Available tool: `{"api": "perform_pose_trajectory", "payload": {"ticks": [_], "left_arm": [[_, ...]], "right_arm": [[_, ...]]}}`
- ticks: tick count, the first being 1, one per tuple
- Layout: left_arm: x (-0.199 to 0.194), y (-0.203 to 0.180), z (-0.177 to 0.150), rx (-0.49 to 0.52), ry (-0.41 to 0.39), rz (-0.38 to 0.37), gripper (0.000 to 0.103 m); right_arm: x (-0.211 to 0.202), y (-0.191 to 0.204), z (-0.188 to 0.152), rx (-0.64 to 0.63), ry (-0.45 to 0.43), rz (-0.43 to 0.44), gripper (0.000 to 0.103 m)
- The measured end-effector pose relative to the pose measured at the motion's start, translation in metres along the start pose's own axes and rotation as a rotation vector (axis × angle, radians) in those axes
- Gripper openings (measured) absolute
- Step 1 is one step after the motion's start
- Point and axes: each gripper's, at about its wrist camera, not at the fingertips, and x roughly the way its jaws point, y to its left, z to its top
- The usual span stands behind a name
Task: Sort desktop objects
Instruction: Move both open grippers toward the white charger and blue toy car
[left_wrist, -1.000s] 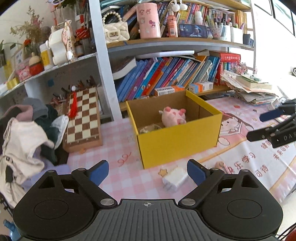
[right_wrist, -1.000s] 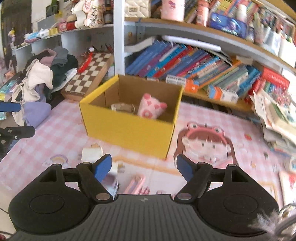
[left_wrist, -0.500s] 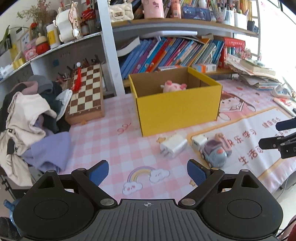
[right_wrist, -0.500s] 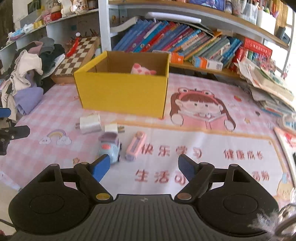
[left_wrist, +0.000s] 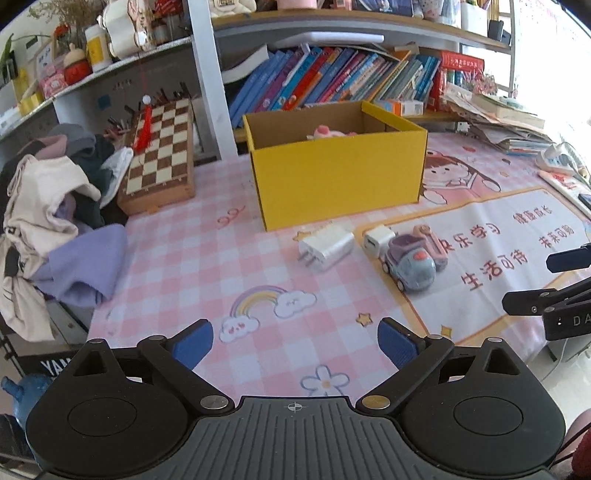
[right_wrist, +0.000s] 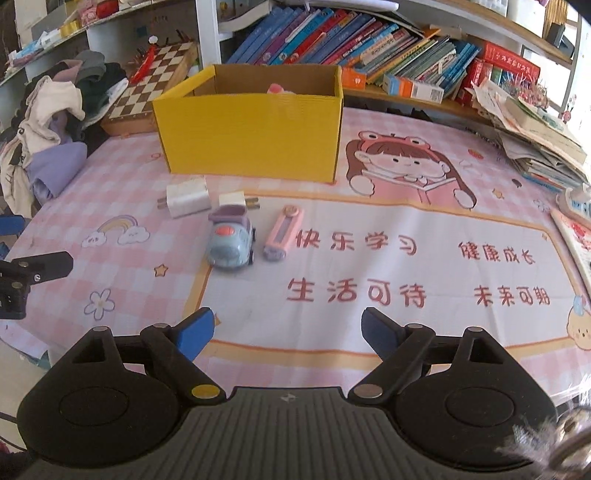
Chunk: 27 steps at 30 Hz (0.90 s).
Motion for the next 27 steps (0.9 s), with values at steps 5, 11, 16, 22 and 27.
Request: {"api": "perform_pose_trajectory", "payload": {"ticks": [5, 11, 16, 22, 27], "left_arm": [[0.003, -0.008, -0.007, -0.006, 0.028, -0.008, 0.098], [0.005, -0.014, -0.009, 0.003, 0.037, -0.028, 0.098], [0.007, -0.018, -0.007, 0.007, 0.039, -0.044, 0.098], [0.010, -0.024, -0.006, 0.021, 0.034, -0.085, 0.098], [0.017, -0.028, -0.003, 0.033, 0.043, -0.077, 0.098]], "right_arm": [[0.003, 0.009, -0.007, -0.026, 0.029, 0.014, 0.087], [0.005, 0.014, -0.009, -0.054, 0.038, 0.019, 0.088], [0.007, 0.012, -0.008, -0.047, 0.039, 0.017, 0.088], [0.011, 0.009, -0.006, -0.051, 0.048, 0.029, 0.088], [0.015, 0.007, -0.003, -0.054, 0.050, 0.035, 0.088]]}}
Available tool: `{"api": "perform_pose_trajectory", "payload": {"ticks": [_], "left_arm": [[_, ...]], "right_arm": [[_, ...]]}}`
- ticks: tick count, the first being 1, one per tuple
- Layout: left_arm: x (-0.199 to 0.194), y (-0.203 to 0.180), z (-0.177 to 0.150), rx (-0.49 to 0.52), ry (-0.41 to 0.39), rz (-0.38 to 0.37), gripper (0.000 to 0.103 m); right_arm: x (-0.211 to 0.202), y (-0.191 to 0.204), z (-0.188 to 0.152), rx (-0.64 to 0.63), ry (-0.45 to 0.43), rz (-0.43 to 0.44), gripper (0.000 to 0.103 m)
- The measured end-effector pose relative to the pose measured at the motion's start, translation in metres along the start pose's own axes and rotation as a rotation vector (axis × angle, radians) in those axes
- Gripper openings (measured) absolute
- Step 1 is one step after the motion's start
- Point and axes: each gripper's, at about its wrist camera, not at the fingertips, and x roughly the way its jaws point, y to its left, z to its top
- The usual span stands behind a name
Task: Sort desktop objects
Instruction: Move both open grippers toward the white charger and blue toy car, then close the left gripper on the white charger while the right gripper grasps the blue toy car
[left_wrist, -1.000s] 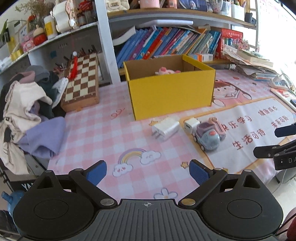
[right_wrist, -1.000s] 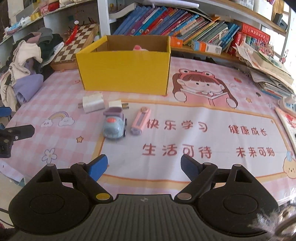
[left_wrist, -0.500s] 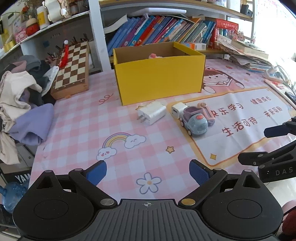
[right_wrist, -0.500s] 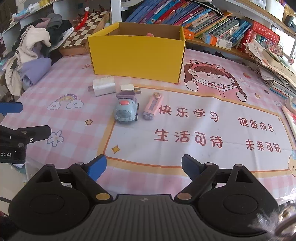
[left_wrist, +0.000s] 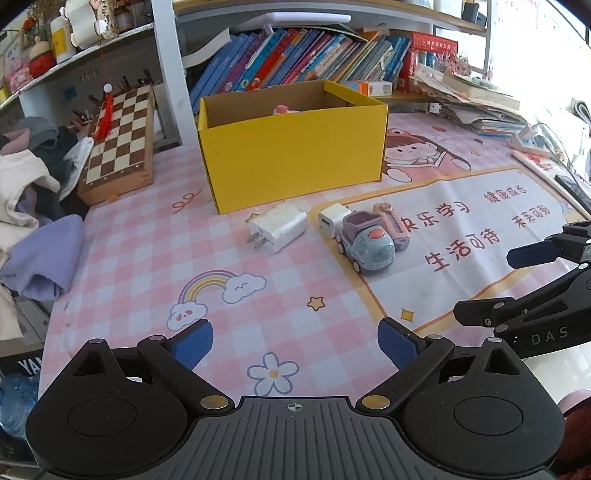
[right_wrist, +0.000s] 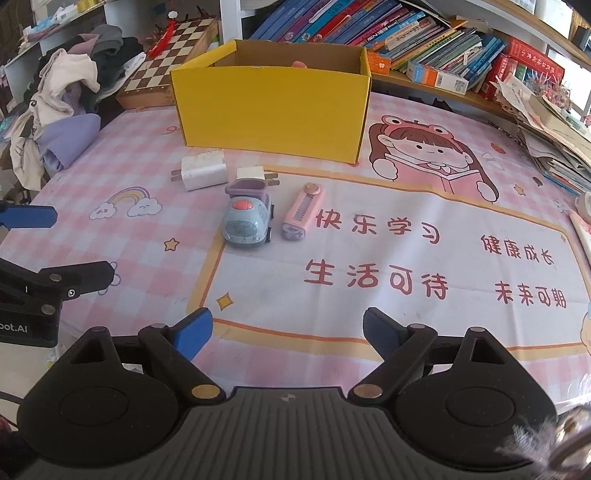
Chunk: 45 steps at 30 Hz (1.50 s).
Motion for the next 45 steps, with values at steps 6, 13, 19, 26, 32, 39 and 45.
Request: {"api": "perform_pose_trajectory", "payload": {"ticks": [6, 13, 19, 26, 32, 39, 45], "left_arm": [[0.001, 0.002, 0.006, 0.000, -0.025, 0.018, 0.098], [0.004, 0.002, 0.014, 0.015, -0.044, 0.025, 0.098], [0.011, 0.008, 0.018, -0.008, -0.033, 0.041, 0.098], [0.017, 0.013, 0.022, -0.031, -0.025, 0.050, 0.098], [0.027, 0.008, 0.029, -0.009, -0.037, 0.053, 0.096], [0.035, 0.010, 0.037, -0.021, -0.021, 0.087, 0.095], [0.038, 0.014, 0.038, -0.027, -0.003, 0.105, 0.095]], "right_arm": [[0.004, -0.002, 0.008, -0.008, -0.014, 0.008, 0.087], [0.010, -0.002, 0.022, -0.029, -0.024, 0.022, 0.085], [0.018, -0.003, 0.033, -0.045, -0.025, 0.049, 0.078], [0.031, -0.003, 0.047, -0.065, -0.015, 0.083, 0.067], [0.038, -0.007, 0.057, -0.091, -0.018, 0.127, 0.067], [0.050, -0.003, 0.067, -0.130, -0.009, 0.195, 0.061], [0.067, 0.005, 0.077, -0.160, 0.021, 0.228, 0.060]]}}
